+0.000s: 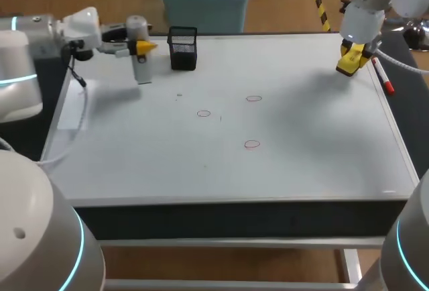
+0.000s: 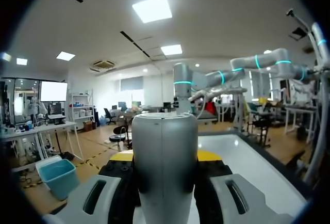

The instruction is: Pick up the inspection probe, press it on each red-marked spot on the whiteboard one by one, put down the probe, pick up the eraser, and wipe off all the red marks.

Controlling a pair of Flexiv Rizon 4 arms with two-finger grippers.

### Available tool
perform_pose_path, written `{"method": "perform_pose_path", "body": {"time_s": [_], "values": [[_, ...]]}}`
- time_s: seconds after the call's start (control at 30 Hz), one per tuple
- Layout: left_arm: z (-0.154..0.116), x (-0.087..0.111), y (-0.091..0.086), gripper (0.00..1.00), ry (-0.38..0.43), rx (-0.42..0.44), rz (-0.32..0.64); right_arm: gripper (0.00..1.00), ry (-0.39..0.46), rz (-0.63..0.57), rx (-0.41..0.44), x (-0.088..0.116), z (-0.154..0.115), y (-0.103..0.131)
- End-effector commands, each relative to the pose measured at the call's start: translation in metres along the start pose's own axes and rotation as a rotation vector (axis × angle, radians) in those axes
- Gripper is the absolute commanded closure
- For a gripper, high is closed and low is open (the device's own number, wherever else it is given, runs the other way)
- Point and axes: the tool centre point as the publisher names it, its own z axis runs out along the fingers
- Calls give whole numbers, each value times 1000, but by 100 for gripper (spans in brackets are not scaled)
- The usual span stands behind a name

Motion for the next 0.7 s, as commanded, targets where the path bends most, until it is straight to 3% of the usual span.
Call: {"method": "perform_pose_path", "body": {"time_s": [0.03,0.2,0.7], "values": [[-21,-15,3,100,1,20,-4,100,5,-2,1,0,-1,-1],[-38,-28,4,100,-15,42,-7,100,5,-2,1,0,-1,-1],[-48,-33,7,100,-37,29,-26,100,5,-2,1,0,-1,-1]]}}
